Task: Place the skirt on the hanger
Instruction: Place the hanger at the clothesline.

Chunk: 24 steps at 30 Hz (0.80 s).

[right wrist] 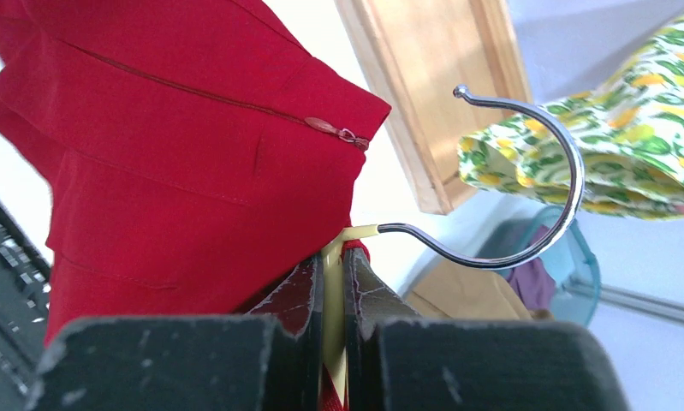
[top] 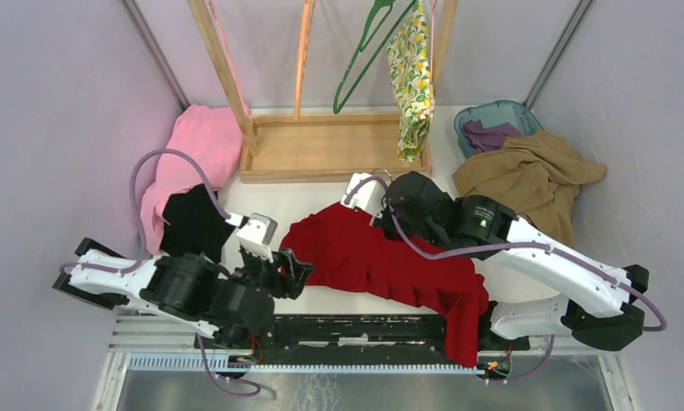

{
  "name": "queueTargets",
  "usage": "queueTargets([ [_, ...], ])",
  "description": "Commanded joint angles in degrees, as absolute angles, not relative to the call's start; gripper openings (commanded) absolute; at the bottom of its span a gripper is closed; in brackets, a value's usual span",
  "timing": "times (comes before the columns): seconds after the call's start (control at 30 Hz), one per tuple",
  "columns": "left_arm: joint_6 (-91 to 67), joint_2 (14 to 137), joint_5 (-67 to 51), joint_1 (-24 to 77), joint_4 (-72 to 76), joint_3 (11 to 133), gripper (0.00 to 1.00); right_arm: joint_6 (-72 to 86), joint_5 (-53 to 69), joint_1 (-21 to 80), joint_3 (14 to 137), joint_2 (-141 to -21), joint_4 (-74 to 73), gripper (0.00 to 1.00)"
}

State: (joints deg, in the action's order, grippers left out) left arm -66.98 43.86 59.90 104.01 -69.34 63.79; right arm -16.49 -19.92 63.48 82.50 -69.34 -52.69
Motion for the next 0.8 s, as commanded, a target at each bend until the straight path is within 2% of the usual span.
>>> queueTargets([
  [0.0, -62.9, 49.1, 59.3, 104.3, -67.0, 66.3, 0.71, -18.5, -30.2, 62.6, 89.5, -70.9, -46.3, 0.01],
  [0.27, -61.3, 48.3, 59.1, 104.1, -64.2, 65.8, 0.70, -18.2, -33.8, 56.6, 108.9, -80.1, -49.4, 0.01],
  [0.57, -58.5, 48.0, 58.8, 104.1, -61.5, 66.0, 0.70, -17.9, -37.9, 50.7, 144.8, -104.5, -62.4, 0.01],
  [0.67, -58.1, 47.5, 58.7, 104.1, -61.5, 66.0, 0.69, -17.2, -39.1, 48.5, 148.4, -107.1, -63.3, 0.01],
  [0.77, -58.0, 46.6, 58.6, 104.2, -61.6, 65.4, 0.69, -15.5, -37.5, 46.8, 143.7, -105.4, -61.6, 0.01],
])
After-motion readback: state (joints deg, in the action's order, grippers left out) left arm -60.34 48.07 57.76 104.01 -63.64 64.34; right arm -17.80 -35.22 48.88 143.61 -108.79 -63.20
